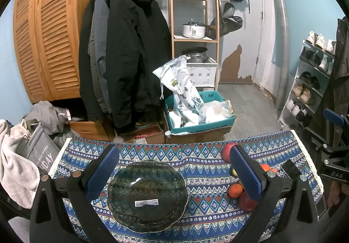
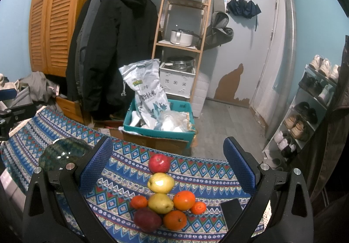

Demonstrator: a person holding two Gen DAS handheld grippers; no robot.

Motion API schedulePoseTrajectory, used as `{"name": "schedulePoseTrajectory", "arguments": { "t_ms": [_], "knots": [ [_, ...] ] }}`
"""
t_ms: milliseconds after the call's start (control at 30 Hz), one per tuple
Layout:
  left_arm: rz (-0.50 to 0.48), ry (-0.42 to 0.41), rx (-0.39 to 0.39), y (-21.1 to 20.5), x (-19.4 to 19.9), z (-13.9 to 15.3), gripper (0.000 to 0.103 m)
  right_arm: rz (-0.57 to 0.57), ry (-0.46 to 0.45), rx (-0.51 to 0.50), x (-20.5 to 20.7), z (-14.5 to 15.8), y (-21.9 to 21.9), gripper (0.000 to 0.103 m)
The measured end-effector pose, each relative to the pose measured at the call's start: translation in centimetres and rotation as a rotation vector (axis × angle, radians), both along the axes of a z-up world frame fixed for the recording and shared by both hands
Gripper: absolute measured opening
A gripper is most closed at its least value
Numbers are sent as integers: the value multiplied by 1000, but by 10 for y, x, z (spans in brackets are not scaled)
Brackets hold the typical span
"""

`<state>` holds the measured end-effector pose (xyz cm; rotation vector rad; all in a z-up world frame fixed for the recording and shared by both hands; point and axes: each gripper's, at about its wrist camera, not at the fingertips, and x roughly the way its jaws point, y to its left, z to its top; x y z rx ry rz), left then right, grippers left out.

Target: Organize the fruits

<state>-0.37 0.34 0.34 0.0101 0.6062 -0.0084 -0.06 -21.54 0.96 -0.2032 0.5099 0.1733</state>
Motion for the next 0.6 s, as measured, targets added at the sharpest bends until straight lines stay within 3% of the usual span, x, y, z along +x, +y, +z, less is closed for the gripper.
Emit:
{"name": "schedulePoseTrajectory", "arguments": {
  "t_ms": [367, 600],
  "knots": [
    [-15, 18, 8, -3, -2, -7, 102, -14, 6, -4, 0, -4, -7, 99],
    [-42, 63, 23, -14, 6, -21, 102, -56, 55, -19, 7, -16, -18, 99]
  ]
}}
